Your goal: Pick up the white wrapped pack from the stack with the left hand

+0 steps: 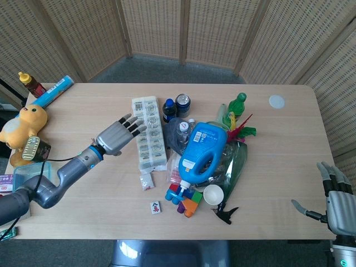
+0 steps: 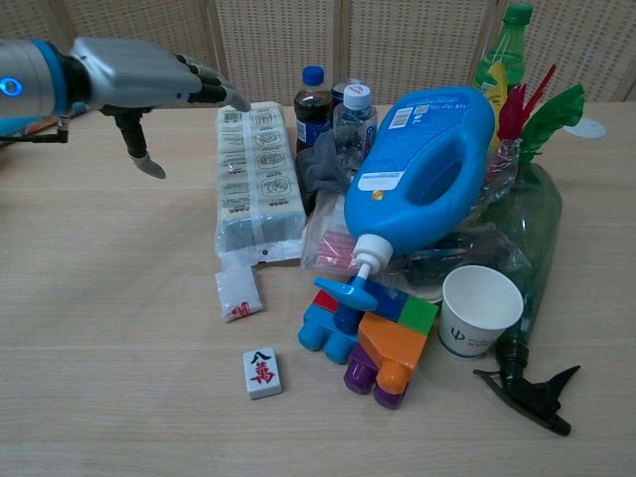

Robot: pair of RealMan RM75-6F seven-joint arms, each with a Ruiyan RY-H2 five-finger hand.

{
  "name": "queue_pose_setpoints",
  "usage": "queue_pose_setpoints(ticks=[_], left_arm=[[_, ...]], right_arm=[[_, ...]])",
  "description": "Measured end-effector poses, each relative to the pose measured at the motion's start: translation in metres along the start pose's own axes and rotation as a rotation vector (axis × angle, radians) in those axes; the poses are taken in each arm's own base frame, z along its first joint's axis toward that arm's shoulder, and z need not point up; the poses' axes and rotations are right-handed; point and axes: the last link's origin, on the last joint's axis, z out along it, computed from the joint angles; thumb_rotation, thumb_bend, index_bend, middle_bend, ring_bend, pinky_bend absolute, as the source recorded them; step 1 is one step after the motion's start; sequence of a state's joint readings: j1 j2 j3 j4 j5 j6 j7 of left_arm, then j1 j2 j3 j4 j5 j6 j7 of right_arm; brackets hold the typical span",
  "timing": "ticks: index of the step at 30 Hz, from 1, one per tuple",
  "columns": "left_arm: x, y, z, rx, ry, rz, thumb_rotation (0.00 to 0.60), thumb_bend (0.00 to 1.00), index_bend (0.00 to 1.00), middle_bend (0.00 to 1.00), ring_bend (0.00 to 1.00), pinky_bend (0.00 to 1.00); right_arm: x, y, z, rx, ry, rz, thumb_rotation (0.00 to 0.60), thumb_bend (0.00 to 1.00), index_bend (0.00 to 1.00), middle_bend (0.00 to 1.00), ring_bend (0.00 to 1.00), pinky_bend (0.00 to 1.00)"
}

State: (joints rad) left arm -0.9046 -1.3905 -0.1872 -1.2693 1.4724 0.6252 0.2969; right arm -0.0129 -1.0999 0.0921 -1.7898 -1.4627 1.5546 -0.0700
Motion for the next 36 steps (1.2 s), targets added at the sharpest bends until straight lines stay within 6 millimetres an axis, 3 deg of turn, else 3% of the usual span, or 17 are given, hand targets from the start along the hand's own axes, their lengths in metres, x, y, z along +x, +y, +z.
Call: queue_pose_setpoints(ticks=[5,11,19,22,23,24,26,28,29,31,36], left_arm=[[-0.004,0.025,0.032,-0.035,-0.031,0.024,0.600,0.00,0.00,0.00,0.00,0.00],[-0.013,0.048,0.056,-0.051,-0.069,0.018,0.600,0.00,0.00,0.00,0.00,0.00],[-0.029,0.060,0.068,-0.045,-0.117,0.054,0.600,0.00,0.00,0.00,0.00,0.00],[-0.031,0.062,0.069,-0.043,-0.110,0.065,0.600,0.00,0.06,0.01,0.00,0.00],[-0.031,0.063,0.069,-0.043,-0.104,0.072,0.600,0.00,0.11,0.05,0.00,0.02],[-0.030,0.064,0.069,-0.042,-0.098,0.076,0.600,0.00,0.21,0.15,0.04,0.09],[-0.029,0.065,0.068,-0.040,-0.081,0.085,0.600,0.00,0.57,0.55,0.32,0.39],[-0.028,0.066,0.068,-0.037,-0.062,0.095,0.600,0.00,0.81,0.82,0.57,0.61],[-0.027,0.066,0.067,-0.034,-0.051,0.103,0.600,0.00,0.88,0.89,0.64,0.68],[-0.027,0.065,0.066,-0.031,-0.038,0.118,0.600,0.00,0.92,0.93,0.68,0.72],[-0.025,0.061,0.063,-0.019,-0.021,0.142,0.600,0.00,0.93,0.94,0.70,0.73]], right_arm=[[0.000,0.003,0.002,-0.011,-0.004,0.012,0.373,0.00,0.00,0.00,0.00,0.00],[0.003,0.005,0.001,-0.014,-0.001,0.019,0.372,0.00,0.00,0.00,0.00,0.00],[0.005,0.007,0.001,-0.023,0.004,0.033,0.373,0.00,0.00,0.00,0.00,0.00],[0.006,0.007,0.001,-0.022,0.005,0.035,0.371,0.00,0.00,0.00,0.00,0.00],[0.006,0.007,0.001,-0.020,0.005,0.037,0.369,0.00,0.00,0.00,0.00,0.00],[0.006,0.006,0.001,-0.019,0.005,0.038,0.368,0.00,0.00,0.00,0.00,0.00],[0.006,0.006,0.001,-0.016,0.005,0.040,0.368,0.00,0.00,0.00,0.00,0.00],[0.006,0.005,0.000,-0.014,0.005,0.042,0.373,0.00,0.00,0.00,0.00,0.00],[0.006,0.005,0.000,-0.013,0.004,0.044,0.373,0.00,0.00,0.00,0.00,0.00],[0.007,0.005,0.000,-0.012,0.005,0.042,0.373,0.00,0.00,0.00,0.00,0.00],[0.006,0.004,-0.001,-0.008,-0.001,0.039,0.371,0.00,0.00,0.00,0.00,0.00]])
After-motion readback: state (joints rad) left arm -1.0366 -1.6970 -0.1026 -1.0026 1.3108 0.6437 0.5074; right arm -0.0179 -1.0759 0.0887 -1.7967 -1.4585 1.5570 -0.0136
